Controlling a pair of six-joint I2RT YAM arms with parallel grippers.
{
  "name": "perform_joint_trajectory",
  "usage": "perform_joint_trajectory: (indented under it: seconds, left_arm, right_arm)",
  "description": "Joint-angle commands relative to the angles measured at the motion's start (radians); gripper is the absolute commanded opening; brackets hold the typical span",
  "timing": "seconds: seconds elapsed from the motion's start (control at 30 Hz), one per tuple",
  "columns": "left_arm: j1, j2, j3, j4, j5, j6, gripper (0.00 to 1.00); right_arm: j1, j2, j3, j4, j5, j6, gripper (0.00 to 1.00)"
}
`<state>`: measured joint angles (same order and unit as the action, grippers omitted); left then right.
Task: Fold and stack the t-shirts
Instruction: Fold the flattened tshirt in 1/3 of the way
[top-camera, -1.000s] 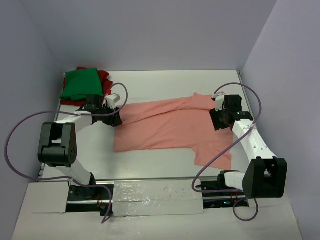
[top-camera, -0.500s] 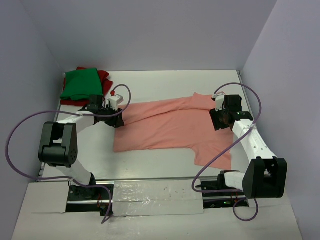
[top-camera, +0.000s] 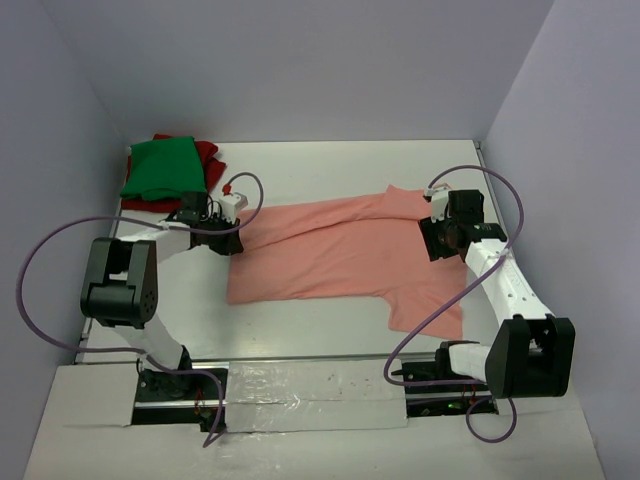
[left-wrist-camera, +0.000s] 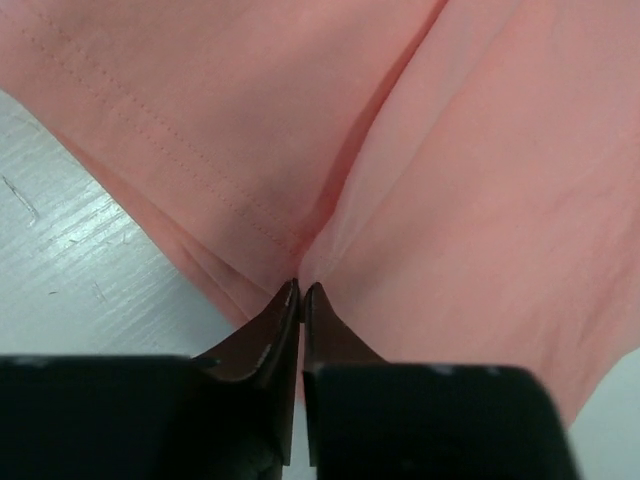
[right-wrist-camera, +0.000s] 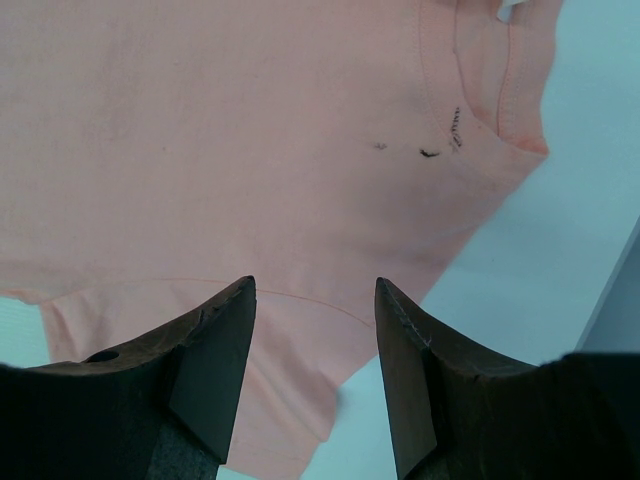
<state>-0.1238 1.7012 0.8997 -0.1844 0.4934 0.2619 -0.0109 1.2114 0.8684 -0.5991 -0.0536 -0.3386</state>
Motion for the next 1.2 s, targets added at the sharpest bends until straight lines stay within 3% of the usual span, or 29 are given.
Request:
perform_joint_trajectory:
  seconds: [0.0, 0.03, 0.13, 0.73, 1.17]
  left_arm:
    - [-0.007, 0.017, 0.028, 0.031, -0.015, -0.007, 0.08]
    - [-0.007, 0.02, 0.033, 0.033, -0.015, -0.01, 0.01]
    - [-0.007, 0.023, 0.045, 0.036, -0.024, -0.015, 0.0]
    - [-0.007, 0.048, 0.176, -0.032, -0.079, 0.028, 0.0]
    - [0.016, 0.015, 0.124, -0.055, -0.113, 0.073, 0.0]
  right_arm:
    - [0.005, -0.029, 0.03, -0.001, -0.005, -0.008, 0.58]
    - [0.005, -0.029, 0.029, -0.001, -0.003, -0.01, 0.58]
    - [0.005, -0.027, 0.029, 0.001, -0.005, -0.01, 0.58]
    - [0.003, -0.021, 0.015, 0.009, 0.0, -0.017, 0.58]
    - [0.003, -0.006, 0.026, 0.013, 0.009, -0.013, 0.59]
